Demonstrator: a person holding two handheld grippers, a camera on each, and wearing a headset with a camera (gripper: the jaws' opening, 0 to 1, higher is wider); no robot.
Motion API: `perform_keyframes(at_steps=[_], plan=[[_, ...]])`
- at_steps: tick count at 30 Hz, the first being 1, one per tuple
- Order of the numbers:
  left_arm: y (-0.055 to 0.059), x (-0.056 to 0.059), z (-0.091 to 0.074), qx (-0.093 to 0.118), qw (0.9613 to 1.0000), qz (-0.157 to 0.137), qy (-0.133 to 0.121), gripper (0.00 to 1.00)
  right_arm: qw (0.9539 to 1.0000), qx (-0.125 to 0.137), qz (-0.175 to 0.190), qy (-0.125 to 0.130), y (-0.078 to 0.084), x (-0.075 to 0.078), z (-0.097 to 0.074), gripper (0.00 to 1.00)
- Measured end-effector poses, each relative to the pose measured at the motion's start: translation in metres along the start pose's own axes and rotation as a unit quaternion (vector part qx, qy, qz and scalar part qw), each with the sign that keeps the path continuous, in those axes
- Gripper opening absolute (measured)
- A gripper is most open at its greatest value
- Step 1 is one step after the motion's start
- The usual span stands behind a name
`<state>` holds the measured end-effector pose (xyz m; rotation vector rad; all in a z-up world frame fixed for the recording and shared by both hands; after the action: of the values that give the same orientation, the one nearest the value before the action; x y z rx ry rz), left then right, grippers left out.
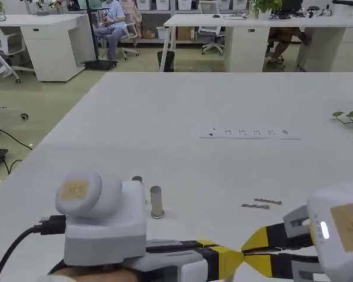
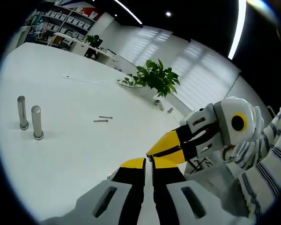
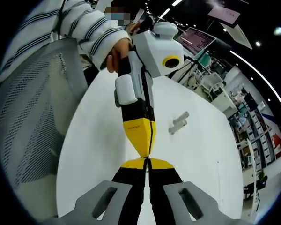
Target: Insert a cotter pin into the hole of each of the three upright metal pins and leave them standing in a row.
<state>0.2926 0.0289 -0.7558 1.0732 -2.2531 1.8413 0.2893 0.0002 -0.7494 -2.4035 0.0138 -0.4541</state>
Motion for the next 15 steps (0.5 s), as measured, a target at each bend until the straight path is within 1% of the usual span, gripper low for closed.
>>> perform_keyframes(at_steps=[4, 6, 10, 12, 15], plan=[[0.0012, 0.0010, 0.0005, -0.004, 0.9999, -0.011, 0.003, 0.01, 1.0000, -0.003, 0.000, -0.004, 0.0006, -0.0011, 0.0005, 0.01], [0.0019, 0.0006, 0.0008, -0.004, 0.9997, -0.022, 0.002, 0.01, 1.0000, -0.004, -0.004, -0.005, 0.0010, -0.0014, 0.0008, 0.01], [0.0034, 0.0012, -0.0004, -0.007, 0.9997, -0.023, 0.004, 0.01, 0.9999, -0.004, -0.003, -0.009, 0.0009, -0.0028, 0.0013, 0.02], [0.0039, 0.0006, -0.0011, -0.008, 0.9995, -0.030, 0.004, 0.01, 0.9999, -0.002, -0.002, -0.011, 0.0002, -0.0036, 0.0018, 0.02], [0.0043, 0.0006, -0.0021, -0.008, 0.9996, -0.026, 0.000, 0.01, 0.9999, -0.002, 0.002, -0.011, -0.0004, -0.0038, 0.0025, 0.02]])
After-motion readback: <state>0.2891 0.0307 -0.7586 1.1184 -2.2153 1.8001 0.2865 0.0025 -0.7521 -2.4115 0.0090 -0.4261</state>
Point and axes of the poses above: the centre of the closed fingertips' face, and the gripper's own axes: z roughly forward along the fingers, x roughly to its right, y roughly out of its underside, the point moved 2 cm from there along -z, roughly backward along the fingers, and after that the axes turned 13 degrees about z, right-handed, at the moved point
